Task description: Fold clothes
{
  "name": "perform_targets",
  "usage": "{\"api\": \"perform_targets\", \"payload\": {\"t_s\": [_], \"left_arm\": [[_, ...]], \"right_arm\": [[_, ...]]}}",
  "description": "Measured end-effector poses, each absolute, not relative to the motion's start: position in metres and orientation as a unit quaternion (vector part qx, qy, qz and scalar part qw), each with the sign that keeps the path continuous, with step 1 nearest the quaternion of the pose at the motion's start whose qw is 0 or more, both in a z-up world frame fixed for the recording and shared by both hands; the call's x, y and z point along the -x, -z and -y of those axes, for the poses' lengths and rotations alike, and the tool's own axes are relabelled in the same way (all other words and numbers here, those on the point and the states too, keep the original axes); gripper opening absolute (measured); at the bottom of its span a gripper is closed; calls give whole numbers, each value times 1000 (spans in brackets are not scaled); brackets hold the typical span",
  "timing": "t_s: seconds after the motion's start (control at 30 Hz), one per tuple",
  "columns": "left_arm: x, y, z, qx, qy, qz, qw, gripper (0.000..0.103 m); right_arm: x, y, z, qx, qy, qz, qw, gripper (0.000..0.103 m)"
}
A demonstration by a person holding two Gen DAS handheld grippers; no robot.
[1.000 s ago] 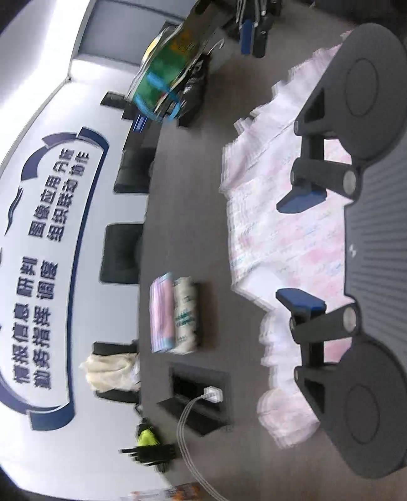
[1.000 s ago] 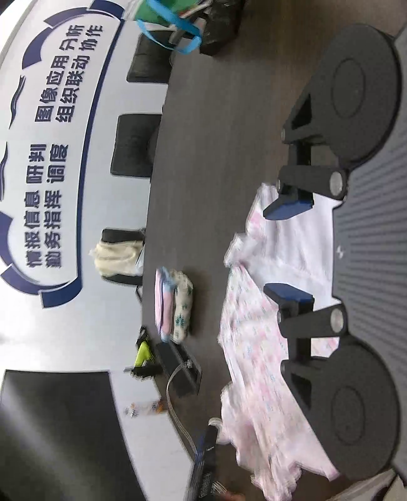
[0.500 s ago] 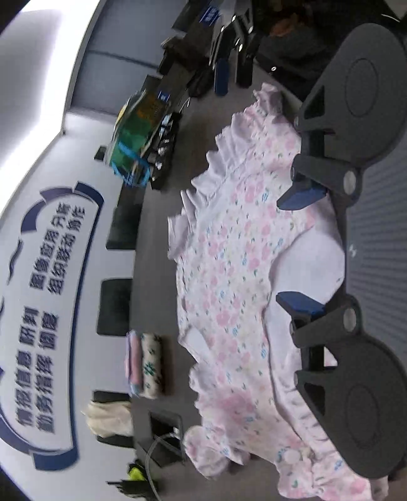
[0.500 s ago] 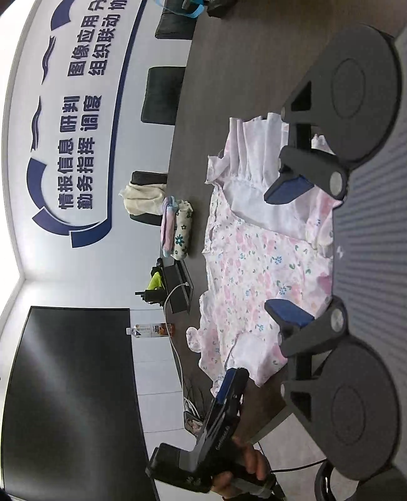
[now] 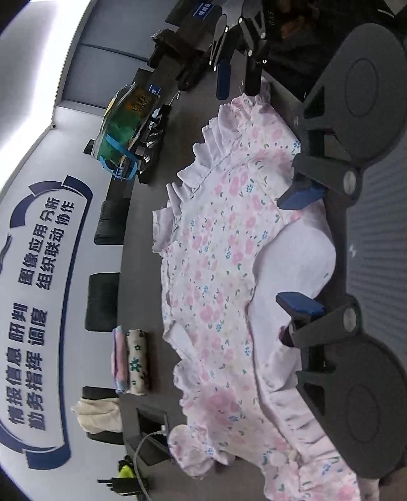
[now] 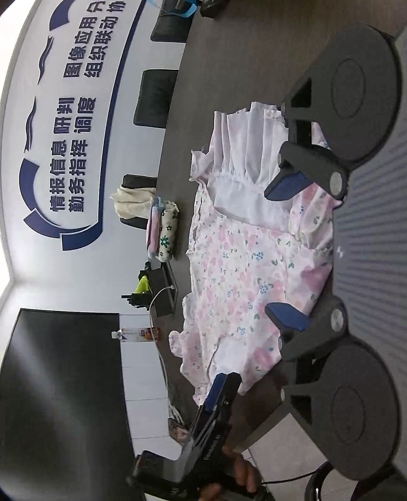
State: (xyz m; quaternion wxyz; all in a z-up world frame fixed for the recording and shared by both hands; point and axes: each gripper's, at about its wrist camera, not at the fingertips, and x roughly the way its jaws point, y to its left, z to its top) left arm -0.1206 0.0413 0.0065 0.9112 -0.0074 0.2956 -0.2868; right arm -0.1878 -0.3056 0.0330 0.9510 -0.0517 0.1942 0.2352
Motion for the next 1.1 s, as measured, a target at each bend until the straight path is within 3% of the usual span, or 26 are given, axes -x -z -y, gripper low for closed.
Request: {"api": "perform_targets", "payload": {"t_s": [0.13,0.87,0.93,1.0,1.1], "left_arm": [[118,-5,-41,5,286,-300,910,57],[132,5,-41,-15,350,-295,889,54],[132,7,-39,-22,353,-296,887,43],[134,8,-38,-34,354,-294,887,22],[137,9,-38,-48,359,-290,886,13]], "right_arm": [[188,-34,305,54,-235,-190,952,78],[192,-23,309,91,-206,-231,946,77],[191,-20,313,94,-208,-236,945,74],[191,-16,317,103,-204,-245,942,70],[190,-10,325,108,-201,-257,939,61]]}}
